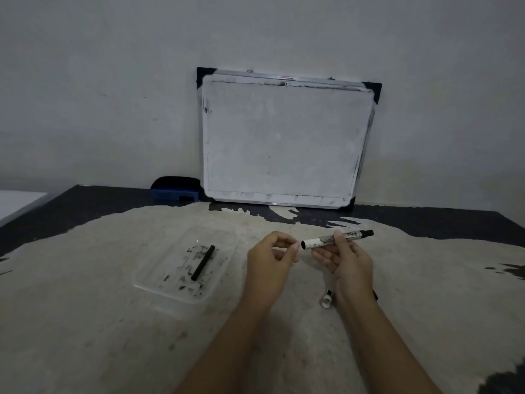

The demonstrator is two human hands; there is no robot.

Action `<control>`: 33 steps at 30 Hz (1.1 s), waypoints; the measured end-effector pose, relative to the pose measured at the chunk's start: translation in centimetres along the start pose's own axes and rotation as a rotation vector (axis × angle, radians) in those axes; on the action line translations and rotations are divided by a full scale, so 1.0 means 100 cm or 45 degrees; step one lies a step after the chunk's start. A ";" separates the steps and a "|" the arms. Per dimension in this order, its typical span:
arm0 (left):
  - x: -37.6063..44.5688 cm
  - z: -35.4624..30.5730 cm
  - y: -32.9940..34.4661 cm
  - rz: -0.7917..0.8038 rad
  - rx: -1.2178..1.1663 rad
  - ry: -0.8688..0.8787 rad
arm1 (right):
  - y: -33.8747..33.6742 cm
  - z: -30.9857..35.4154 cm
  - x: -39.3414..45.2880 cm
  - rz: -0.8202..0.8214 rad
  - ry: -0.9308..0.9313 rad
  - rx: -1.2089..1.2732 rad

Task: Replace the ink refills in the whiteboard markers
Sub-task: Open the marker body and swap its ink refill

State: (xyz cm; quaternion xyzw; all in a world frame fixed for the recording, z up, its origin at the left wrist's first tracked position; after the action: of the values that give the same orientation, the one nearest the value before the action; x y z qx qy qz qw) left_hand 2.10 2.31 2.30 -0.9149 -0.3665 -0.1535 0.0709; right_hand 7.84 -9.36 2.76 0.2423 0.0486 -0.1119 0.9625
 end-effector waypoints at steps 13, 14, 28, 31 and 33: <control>0.003 0.005 0.001 0.000 -0.062 -0.063 | 0.001 -0.001 -0.002 0.039 0.016 -0.023; 0.004 0.006 0.001 0.000 -0.061 -0.063 | 0.002 -0.001 -0.002 0.044 0.023 -0.020; 0.001 -0.002 0.001 -0.046 -0.013 0.144 | 0.006 0.000 -0.004 0.155 0.117 0.055; 0.001 -0.002 0.001 -0.032 -0.007 0.158 | 0.005 0.000 -0.004 0.167 0.109 0.056; 0.001 -0.002 0.000 -0.024 -0.003 0.154 | 0.005 0.001 -0.004 0.172 0.107 0.059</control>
State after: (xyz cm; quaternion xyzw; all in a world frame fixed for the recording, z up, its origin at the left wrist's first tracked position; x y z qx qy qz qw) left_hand 2.15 2.30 2.51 -0.9005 -0.3700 -0.2097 0.0905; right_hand 7.55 -8.84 3.12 0.2717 0.0699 -0.0374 0.9591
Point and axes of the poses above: each hand's wrist, its own x-axis towards the middle knuckle, its own y-axis out of the palm, z = x × y, the point moved 1 cm from there along x, towards the middle knuckle, and after that the axes turned 13 degrees about -z, right-handed, at the moved point
